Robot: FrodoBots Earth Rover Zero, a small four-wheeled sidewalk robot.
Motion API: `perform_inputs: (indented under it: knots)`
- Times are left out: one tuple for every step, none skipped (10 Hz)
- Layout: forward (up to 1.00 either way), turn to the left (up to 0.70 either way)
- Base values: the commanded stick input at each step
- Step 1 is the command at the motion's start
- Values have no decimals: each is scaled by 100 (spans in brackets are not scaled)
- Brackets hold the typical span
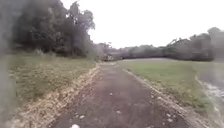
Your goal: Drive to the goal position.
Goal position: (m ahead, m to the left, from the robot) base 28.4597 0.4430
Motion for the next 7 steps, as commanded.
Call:
perform_inputs:
  knots:
    - [100, -3]
    - [100, -3]
    - [100, -3]
    - [100, -3]
    - [100, -3]
    - [100, 1]
    - [100, 19]
